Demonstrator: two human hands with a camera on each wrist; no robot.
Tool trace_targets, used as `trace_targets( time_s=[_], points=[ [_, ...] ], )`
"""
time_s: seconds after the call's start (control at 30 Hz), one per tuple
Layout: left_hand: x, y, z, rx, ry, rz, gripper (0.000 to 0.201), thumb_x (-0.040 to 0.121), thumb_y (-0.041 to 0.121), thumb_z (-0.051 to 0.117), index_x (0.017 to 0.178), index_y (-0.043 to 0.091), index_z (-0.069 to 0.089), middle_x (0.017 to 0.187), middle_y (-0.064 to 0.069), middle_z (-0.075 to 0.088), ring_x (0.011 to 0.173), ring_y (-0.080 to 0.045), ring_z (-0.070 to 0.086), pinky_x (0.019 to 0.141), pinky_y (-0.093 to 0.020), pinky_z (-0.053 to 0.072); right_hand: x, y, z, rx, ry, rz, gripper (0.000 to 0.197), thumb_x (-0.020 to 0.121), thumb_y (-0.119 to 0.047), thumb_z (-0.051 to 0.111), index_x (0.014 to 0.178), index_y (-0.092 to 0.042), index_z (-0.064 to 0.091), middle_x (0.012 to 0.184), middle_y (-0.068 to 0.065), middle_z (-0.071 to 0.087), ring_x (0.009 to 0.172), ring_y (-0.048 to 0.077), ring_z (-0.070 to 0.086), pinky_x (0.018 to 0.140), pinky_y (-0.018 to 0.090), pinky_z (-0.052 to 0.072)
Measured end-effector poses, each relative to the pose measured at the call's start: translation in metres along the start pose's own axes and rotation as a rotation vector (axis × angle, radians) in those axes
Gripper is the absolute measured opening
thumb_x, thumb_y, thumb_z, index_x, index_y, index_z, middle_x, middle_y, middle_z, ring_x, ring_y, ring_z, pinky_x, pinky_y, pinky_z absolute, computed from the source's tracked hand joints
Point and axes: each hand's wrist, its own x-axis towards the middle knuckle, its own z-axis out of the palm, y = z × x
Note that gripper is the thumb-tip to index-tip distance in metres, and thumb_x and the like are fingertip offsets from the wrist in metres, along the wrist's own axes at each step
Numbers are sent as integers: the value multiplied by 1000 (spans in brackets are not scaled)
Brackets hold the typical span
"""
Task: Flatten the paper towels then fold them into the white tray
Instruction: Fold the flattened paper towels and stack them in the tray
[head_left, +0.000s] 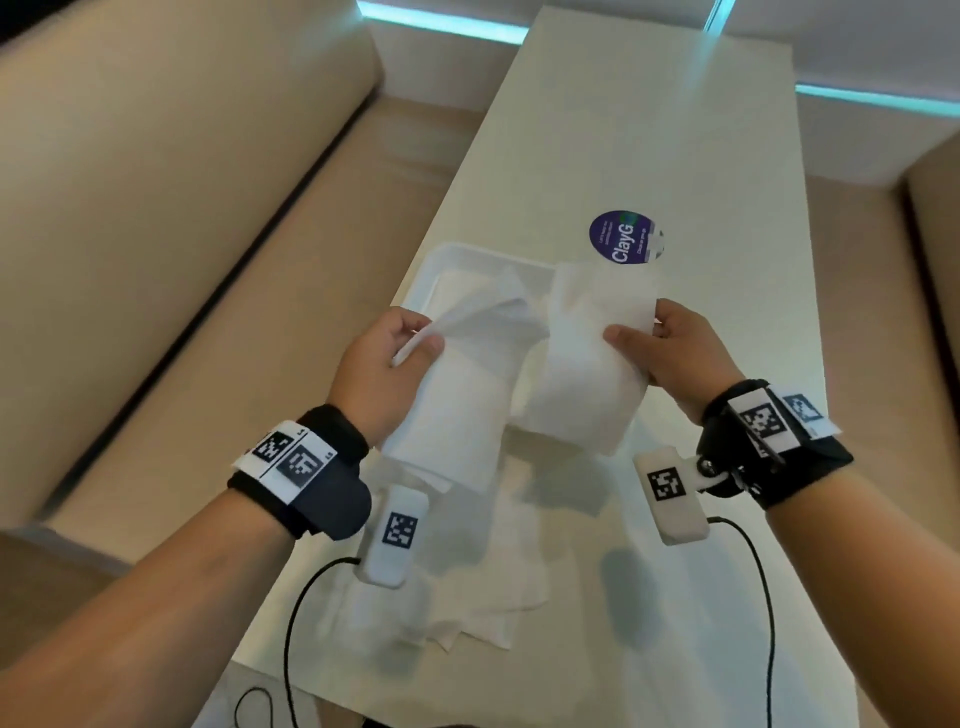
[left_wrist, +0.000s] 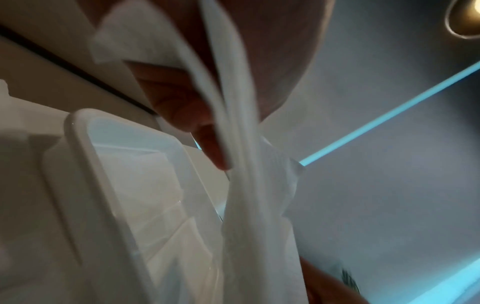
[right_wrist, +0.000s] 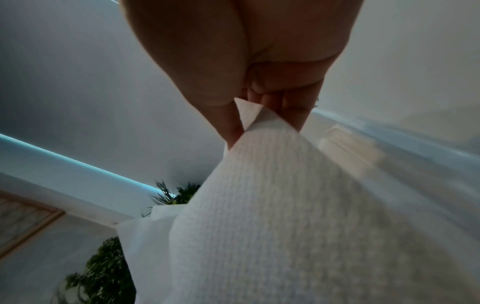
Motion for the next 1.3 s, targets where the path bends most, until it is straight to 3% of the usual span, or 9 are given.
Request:
trace_targets(
  time_s=[0.13, 0.33, 0.53, 0.67, 0.73, 0.83, 1.0, 1.2, 1.3],
  points=[
    [32, -5, 3, -94, 80, -99, 9, 92, 26, 61, 101, 22, 60, 103, -4, 70, 96, -25, 66, 92, -48, 52, 28, -5, 6, -42, 49, 81, 29, 85, -19, 69, 109, -14, 54, 109, 10, 66, 96, 29, 66, 85, 49, 55],
    [73, -7, 12, -75, 49, -168, 31, 90, 30, 60, 117, 16, 57, 114, -3, 67, 104, -22, 64, 98, -47, 49, 66, 1, 17, -286, 17, 203, 48, 82, -22, 71, 121, -5, 49, 117, 14, 61, 103, 34, 62, 86, 50, 54],
    [87, -6, 5, -106, 82, -157, 20, 93, 20, 59, 112, 15, 57, 104, 0, 71, 97, -19, 68, 94, -40, 52, 83, 8, 36, -401, 1, 310, 52, 82, -13, 71, 124, -4, 41, 123, 14, 52, 107, 35, 57, 73, 48, 58],
    [85, -11, -3, -141, 66, -144, 6, 94, 18, 58, 100, 21, 58, 101, 2, 72, 95, -18, 69, 90, -36, 53, 86, 15, 42, -494, -22, 375, 54, 83, -9, 69, 125, -2, 36, 114, 15, 52, 75, 25, 58, 55, 35, 55],
    [84, -13, -4, -148, 62, -137, 6, 95, 18, 58, 99, 22, 58, 101, 2, 72, 95, -17, 69, 88, -33, 53, 87, 18, 42, -566, -30, 388, 56, 82, -11, 71, 124, -2, 36, 110, 16, 53, 73, 24, 57, 63, 38, 58],
    [83, -14, -2, -185, 54, -129, 11, 95, 15, 57, 107, 14, 58, 104, 2, 72, 96, -16, 67, 87, -28, 51, 89, 22, 42, -639, -48, 351, 69, 81, -13, 72, 135, -3, 31, 115, 16, 53, 99, 33, 57, 84, 41, 54],
    [83, -18, 4, -200, 50, -127, 28, 95, 16, 58, 122, 7, 54, 117, -3, 68, 109, -17, 64, 101, -34, 46, 94, 24, 43, -634, -4, 255, 67, 81, -14, 72, 134, -6, 33, 127, 17, 52, 113, 34, 53, 85, 37, 46],
    [81, -18, 7, -198, 36, -126, 23, 96, 14, 56, 118, 9, 54, 114, -2, 68, 99, -13, 65, 94, -27, 50, 95, 28, 44, -656, -7, 364, 86, 81, -10, 73, 143, -2, 15, 130, 18, 48, 115, 35, 53, 86, 37, 46],
    [81, -18, 6, -205, 41, -130, 24, 96, 13, 57, 119, 9, 54, 112, -2, 69, 102, -17, 66, 97, -35, 49, 95, 32, 48, -636, 12, 349, 86, 84, -6, 65, 147, -5, 6, 112, 15, 51, 108, 34, 56, 89, 43, 51]
  ],
)
